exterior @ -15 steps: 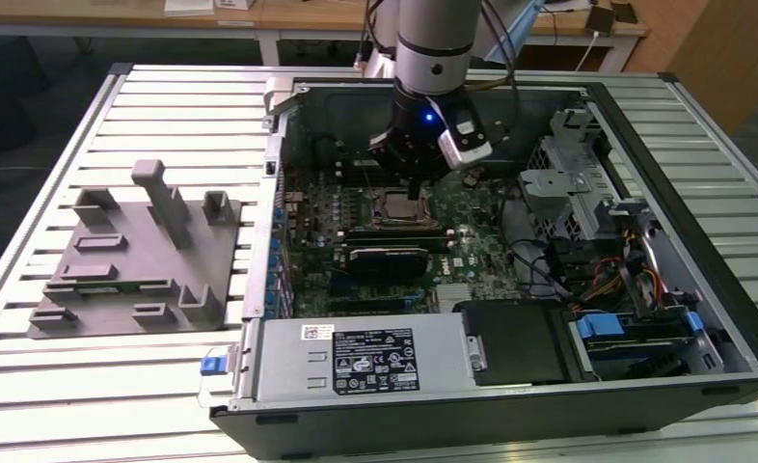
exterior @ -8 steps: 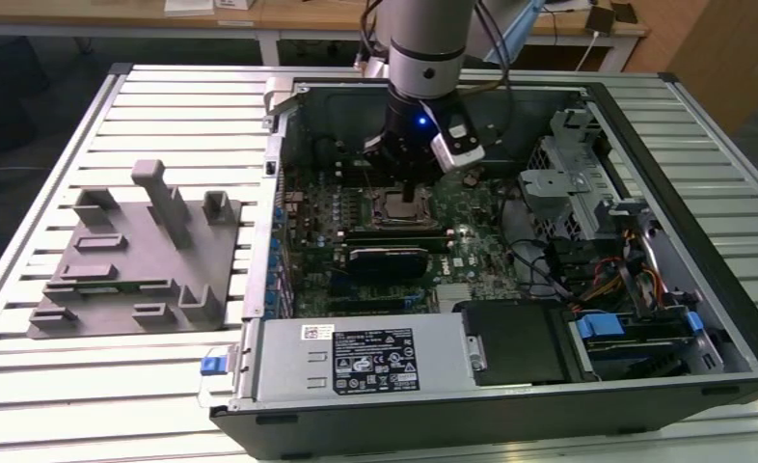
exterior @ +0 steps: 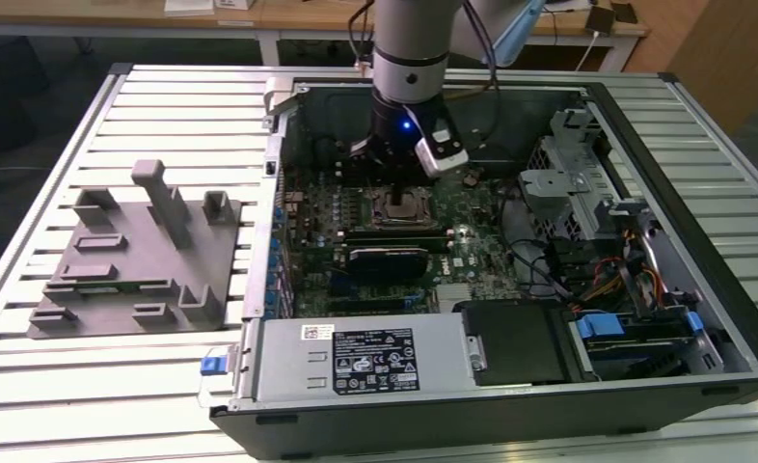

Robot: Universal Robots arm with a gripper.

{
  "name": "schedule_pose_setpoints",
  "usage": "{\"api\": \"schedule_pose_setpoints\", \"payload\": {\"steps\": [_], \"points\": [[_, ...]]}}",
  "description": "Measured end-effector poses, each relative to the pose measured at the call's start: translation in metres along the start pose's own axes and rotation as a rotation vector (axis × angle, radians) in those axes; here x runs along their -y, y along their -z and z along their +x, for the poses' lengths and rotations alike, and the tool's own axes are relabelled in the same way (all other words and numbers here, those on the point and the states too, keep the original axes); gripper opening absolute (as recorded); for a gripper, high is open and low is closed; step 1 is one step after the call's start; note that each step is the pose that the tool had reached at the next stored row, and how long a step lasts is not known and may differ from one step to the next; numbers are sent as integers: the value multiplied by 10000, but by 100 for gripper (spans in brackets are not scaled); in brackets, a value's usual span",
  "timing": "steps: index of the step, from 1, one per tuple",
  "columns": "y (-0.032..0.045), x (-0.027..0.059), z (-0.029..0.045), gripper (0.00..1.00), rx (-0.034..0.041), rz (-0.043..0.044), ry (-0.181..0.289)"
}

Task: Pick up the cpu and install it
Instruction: 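Close the cpu cover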

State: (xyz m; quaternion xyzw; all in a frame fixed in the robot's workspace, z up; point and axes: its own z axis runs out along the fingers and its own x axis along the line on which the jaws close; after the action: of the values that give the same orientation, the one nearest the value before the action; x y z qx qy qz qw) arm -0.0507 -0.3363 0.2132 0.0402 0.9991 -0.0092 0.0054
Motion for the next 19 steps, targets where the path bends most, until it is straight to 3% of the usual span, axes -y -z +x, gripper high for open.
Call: {"api": "schedule_pose_setpoints", "payload": {"steps": [14,19], "points": [[-66,7,124,11,0,-1,0],[-90,9,155,11,-12,-154,18]]}}
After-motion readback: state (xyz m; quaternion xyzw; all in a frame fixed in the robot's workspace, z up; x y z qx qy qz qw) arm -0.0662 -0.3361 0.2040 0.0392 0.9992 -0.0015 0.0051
